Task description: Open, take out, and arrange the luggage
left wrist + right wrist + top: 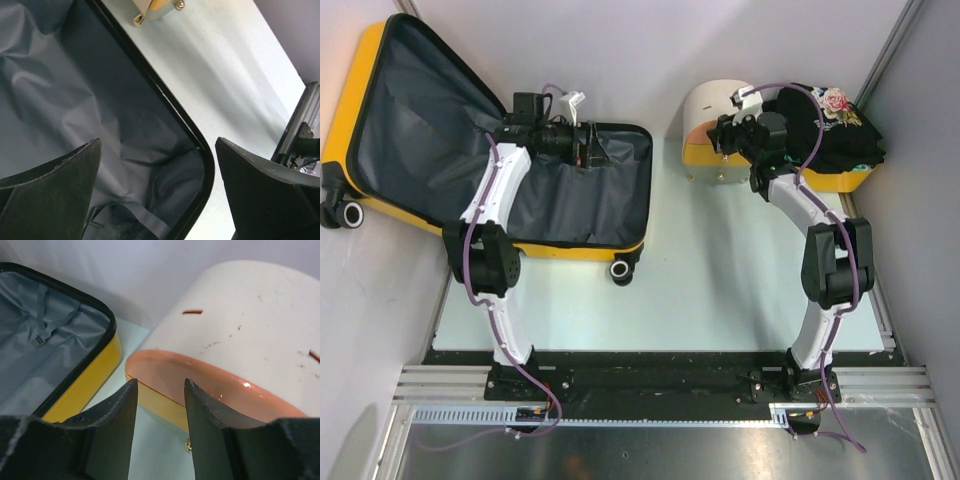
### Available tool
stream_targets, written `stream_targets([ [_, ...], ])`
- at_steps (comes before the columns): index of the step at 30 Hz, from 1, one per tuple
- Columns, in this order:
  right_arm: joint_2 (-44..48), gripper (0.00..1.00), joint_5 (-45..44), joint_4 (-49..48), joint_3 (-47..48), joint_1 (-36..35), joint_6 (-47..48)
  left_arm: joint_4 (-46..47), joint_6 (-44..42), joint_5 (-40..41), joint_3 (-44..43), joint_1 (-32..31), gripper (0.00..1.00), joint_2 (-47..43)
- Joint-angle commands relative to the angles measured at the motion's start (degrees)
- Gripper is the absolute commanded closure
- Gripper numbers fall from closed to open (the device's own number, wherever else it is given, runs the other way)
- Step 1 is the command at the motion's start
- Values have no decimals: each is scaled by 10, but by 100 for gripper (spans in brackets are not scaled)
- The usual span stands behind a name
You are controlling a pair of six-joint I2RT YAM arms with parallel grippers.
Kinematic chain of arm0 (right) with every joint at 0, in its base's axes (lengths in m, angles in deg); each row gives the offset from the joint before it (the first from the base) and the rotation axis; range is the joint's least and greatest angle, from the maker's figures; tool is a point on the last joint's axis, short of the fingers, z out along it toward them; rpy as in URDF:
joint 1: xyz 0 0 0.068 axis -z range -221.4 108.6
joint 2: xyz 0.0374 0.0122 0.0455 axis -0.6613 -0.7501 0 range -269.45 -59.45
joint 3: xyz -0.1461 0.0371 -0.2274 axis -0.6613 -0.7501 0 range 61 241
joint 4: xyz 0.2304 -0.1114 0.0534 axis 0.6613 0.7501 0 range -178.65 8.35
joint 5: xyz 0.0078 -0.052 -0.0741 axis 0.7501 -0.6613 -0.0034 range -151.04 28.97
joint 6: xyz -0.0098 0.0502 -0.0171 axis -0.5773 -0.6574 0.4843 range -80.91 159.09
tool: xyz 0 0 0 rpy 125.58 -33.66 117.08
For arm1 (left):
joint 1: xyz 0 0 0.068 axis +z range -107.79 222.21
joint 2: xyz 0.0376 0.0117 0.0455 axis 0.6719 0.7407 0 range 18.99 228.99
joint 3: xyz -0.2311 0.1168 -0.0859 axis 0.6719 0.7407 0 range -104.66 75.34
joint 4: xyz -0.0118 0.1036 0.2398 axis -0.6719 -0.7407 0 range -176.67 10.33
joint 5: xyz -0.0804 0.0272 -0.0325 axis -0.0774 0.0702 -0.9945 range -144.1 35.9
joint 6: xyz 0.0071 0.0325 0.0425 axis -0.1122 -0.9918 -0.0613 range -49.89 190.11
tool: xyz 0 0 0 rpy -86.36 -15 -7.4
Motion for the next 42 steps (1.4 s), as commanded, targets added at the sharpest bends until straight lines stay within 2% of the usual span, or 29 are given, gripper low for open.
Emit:
stream_targets([
  [1,75,52,29,-24,21,-5,14,12,-46,29,-5,15,0,-51],
  [6,120,42,43,-4,18,-2,16,11,-47,74,-41,41,0,-74],
  [9,143,31,54,13,0,2,15,11,-25,126,-55,53,0,-87],
  [10,161,23,61,26,-5,4,16,11,-18,154,-56,53,0,-93],
  [11,172,20,62,34,-10,4,18,9,-16,194,-57,69,0,-97],
  [14,212,10,55,79,-33,6,19,-3,-43,248,-45,68,0,-119],
  [19,266,0,45,166,-70,33,11,-8,-91,268,21,64,0,-169],
  [20,276,0,41,174,-73,40,5,-7,-90,275,51,61,0,-184],
  [21,280,0,38,223,-74,46,-5,-7,-88,301,66,60,0,-191],
  [24,296,0,19,287,-87,68,-17,-7,-88,363,131,18,0,-224],
  [27,323,0,-18,311,-128,80,-23,0,-87,397,190,3,0,-248],
  [31,357,0,-49,336,-191,85,-15,22,-63,381,266,1,0,-292],
  [36,426,0,-73,322,-288,83,-23,107,-61,384,402,-3,0,-361],
  [42,492,0,-93,333,-323,75,-7,166,-53,406,492,-11,0,-420],
])
